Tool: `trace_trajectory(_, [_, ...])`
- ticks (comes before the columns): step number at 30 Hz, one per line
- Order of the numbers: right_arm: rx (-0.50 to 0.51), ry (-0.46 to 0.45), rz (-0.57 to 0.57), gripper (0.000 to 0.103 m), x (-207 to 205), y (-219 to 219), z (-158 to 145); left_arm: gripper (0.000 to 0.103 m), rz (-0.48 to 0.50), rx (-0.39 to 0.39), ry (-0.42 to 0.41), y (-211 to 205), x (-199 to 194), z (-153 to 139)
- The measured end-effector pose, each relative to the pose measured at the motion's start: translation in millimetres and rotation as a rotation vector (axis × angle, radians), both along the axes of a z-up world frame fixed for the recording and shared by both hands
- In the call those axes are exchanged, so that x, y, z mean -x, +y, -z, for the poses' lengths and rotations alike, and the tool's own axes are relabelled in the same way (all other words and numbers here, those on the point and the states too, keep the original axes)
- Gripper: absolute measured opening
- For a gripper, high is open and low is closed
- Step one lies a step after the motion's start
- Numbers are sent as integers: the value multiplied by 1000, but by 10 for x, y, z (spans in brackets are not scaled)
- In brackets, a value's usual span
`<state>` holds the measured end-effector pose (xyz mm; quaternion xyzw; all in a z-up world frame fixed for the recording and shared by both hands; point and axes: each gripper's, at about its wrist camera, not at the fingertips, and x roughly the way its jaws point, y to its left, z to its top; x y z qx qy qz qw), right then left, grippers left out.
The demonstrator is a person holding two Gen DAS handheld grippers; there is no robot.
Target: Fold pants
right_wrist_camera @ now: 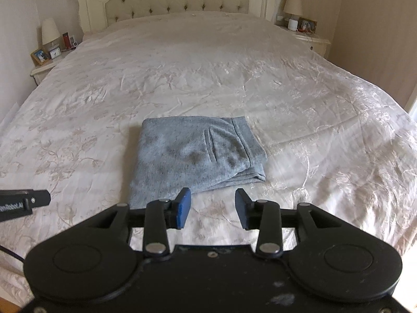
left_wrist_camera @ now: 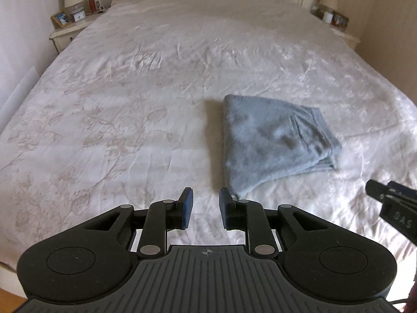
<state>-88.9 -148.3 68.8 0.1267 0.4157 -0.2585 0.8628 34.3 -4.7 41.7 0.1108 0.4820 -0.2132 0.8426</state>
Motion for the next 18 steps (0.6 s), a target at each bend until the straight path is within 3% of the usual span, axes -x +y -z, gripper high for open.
trace_trajectory(18, [9, -39, -50, 42, -67, -376, -91, 21, -31, -1, -11, -429, 81, -87])
